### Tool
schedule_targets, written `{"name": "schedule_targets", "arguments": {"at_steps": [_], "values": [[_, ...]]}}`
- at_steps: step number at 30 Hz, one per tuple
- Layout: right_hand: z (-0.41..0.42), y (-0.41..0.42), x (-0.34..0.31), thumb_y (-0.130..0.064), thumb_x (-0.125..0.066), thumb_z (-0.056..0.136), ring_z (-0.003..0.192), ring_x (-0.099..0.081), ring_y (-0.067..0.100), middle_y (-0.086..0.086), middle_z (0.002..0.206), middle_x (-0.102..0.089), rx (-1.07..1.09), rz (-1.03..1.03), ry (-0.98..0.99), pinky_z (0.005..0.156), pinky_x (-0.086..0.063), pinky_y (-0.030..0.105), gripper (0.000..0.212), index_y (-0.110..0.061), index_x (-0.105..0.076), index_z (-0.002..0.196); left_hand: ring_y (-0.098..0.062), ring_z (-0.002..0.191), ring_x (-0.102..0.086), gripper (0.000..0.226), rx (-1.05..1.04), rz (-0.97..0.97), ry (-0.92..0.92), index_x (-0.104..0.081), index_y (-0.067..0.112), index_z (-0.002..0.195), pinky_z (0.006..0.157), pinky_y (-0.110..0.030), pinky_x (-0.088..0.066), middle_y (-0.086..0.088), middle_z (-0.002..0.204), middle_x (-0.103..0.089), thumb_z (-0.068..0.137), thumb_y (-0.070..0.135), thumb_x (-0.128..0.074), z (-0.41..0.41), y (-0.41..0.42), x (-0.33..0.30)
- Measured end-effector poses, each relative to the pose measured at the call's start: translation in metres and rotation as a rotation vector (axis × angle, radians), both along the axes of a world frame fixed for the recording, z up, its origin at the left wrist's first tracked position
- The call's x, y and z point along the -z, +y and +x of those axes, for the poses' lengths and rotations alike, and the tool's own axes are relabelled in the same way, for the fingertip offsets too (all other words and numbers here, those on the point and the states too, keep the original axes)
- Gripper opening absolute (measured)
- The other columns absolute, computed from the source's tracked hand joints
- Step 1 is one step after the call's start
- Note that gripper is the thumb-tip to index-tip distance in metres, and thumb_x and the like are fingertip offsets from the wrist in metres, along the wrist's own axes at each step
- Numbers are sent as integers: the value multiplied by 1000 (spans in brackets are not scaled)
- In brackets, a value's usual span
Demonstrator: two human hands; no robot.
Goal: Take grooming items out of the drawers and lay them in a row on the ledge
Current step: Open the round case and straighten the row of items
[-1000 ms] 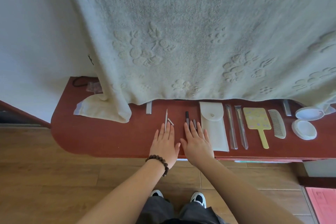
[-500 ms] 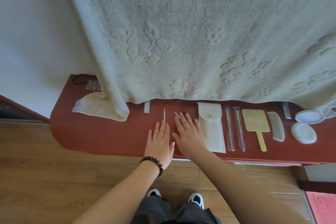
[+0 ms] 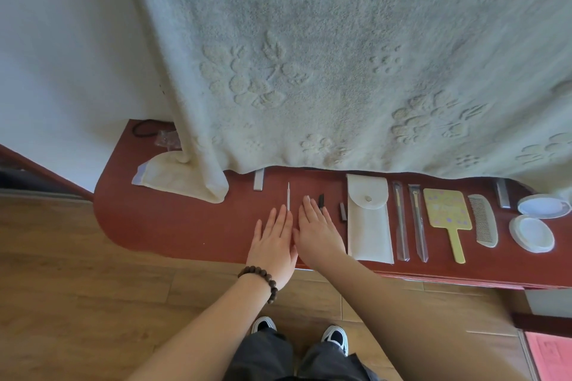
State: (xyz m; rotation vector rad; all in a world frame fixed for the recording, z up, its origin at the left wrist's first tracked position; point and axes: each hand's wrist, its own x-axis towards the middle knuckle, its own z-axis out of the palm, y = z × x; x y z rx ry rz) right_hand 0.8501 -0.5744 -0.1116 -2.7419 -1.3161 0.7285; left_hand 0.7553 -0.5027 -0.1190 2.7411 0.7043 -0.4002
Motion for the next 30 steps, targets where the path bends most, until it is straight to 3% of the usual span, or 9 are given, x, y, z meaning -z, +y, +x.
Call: {"name": "schedule_targets", "arguments": {"at_steps": [11,18,30], "values": [[-20,-8,-5,-28,-18,102,147,11,15,6,160,11,12,25,81,121,4,36,56,-11,3,152,-17,147,14,63,63,2,55,12,17,151,121,-43,2,2,160,14,102,30,-26,-4,5,-1],[-13,-23,-9,-32,-21,102,147,14,17,5,160,12,88,112,-56,115,12,34,57,-12,-3,152,-15,148,10,60,52,-5,-6,8,17,152,122,-41,0,2,161,10,103,36,-21,0,5,-2],[0,-33,-1,-29,-24,102,147,13,16,4,159,17,41,45,-39,114,13,32,59,-9,1,151,-15,148,11,61,134,10,-3,7,18,152,121,-43,-2,2,161,12,102,36,-24,13,-1,0]]}}
